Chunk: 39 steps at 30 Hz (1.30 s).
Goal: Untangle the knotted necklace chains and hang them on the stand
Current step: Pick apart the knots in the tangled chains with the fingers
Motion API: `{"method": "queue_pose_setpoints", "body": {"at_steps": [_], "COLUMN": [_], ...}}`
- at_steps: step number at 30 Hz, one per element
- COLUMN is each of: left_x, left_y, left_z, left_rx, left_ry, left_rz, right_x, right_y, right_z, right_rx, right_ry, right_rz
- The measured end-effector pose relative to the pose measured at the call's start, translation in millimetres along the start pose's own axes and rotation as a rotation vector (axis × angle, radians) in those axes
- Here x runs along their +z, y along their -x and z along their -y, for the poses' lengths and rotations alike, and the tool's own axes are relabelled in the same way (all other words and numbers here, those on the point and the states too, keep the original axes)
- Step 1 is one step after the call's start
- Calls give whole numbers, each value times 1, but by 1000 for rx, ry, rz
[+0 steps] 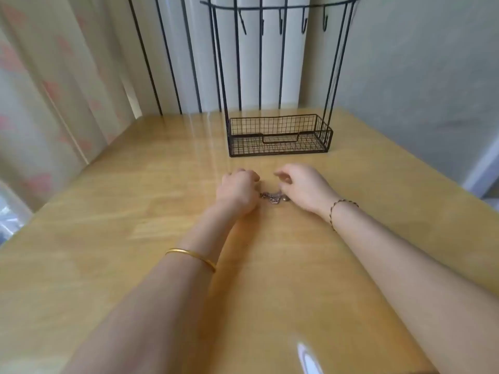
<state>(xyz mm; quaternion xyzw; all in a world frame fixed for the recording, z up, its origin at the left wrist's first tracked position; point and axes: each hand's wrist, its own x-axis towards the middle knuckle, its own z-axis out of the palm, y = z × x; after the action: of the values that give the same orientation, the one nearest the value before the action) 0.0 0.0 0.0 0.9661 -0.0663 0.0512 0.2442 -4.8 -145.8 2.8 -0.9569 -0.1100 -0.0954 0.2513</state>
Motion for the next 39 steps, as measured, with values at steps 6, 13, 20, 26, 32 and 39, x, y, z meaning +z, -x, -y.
{"method": "queue_pose_setpoints", "body": {"at_steps": [6,13,20,26,32,39], "left_x": [0,0,-11,-11,-13,-16], "left_y": [-1,0,14,13,12,16], "left_z": [4,5,-7,-7,-5,-8], "left_rx": [87,149,-8,-91,-82,-91], "left_ry": [30,43,732,877,1033,1110], "left_rz": [-56,-84,0,-21,-59,-17], "right_x": [11,13,5,4,-4,-6], "right_y": [4,8,13,11,15,19], "right_z": [-9,-4,7,11,18,23], "right_rx": [33,-17,-3,23,52,29], "right_ry": [-171,-147,-310,-455,-673,-721], "right_rz": [-21,-7,-20,-35,10,-29]}}
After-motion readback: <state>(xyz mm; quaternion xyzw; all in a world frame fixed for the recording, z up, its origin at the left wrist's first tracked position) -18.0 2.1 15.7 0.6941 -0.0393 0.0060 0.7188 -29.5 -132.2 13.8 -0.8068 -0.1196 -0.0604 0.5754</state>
